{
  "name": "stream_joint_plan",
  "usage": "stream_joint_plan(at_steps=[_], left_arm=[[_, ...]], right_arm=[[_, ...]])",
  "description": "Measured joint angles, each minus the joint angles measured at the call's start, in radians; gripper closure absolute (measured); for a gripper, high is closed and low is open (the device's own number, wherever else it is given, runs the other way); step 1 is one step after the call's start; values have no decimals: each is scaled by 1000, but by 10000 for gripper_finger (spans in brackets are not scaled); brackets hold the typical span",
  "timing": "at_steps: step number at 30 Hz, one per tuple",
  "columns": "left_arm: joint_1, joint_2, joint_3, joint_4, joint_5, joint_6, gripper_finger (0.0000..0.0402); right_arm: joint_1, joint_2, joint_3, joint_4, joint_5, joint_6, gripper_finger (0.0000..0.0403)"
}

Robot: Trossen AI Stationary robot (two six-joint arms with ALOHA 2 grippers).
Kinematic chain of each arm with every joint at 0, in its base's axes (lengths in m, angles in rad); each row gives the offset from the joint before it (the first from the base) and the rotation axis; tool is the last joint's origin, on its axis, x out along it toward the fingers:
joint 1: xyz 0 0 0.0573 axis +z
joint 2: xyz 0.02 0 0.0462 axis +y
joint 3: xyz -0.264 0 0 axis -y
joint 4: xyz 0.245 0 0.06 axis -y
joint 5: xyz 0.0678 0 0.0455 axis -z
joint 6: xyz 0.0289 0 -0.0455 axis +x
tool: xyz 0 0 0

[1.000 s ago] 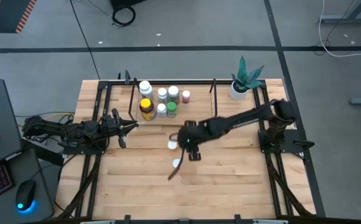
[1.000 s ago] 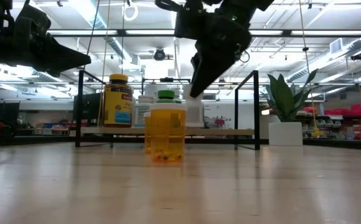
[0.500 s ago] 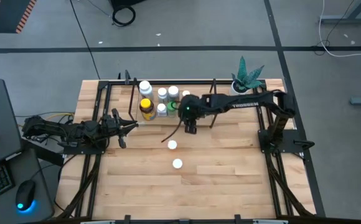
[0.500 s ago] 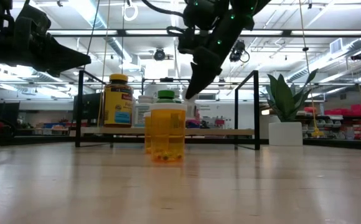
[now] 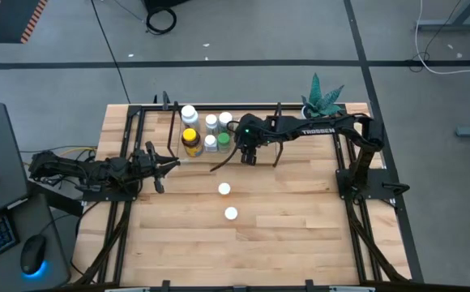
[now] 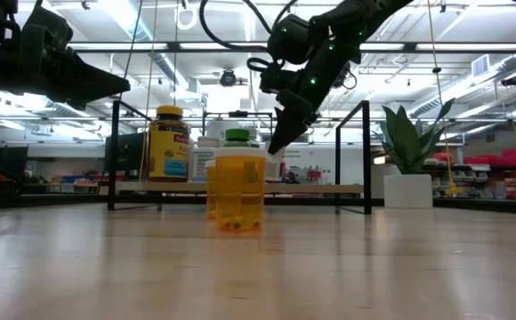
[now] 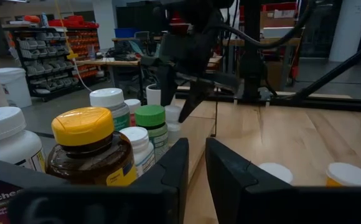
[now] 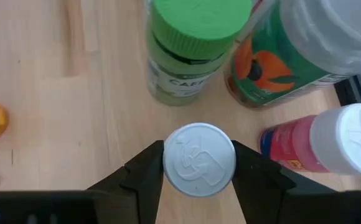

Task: Pick and place medicine bottles onto shelf by color
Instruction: Put the white pill bottle on the shelf, then put the top orange pill bottle on the shelf

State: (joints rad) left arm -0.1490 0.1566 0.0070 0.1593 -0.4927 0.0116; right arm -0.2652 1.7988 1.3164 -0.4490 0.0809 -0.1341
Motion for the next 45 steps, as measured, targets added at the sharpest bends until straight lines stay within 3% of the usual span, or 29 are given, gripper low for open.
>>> stream_joint_plan(at_steps=[13,20,34,45], left_arm=[[0,0,0,0,0,0,338],[0,0,0,0,0,0,346],[0,0,0,0,0,0,343],[0,0,0,0,0,0,338]], right_arm=[[-5,0,0,19,13,2,166],[10,0,74,-73,47,3,140],[150,-2,267,-152,92,27,137],[299,-2,296,-76,48,96,137]])
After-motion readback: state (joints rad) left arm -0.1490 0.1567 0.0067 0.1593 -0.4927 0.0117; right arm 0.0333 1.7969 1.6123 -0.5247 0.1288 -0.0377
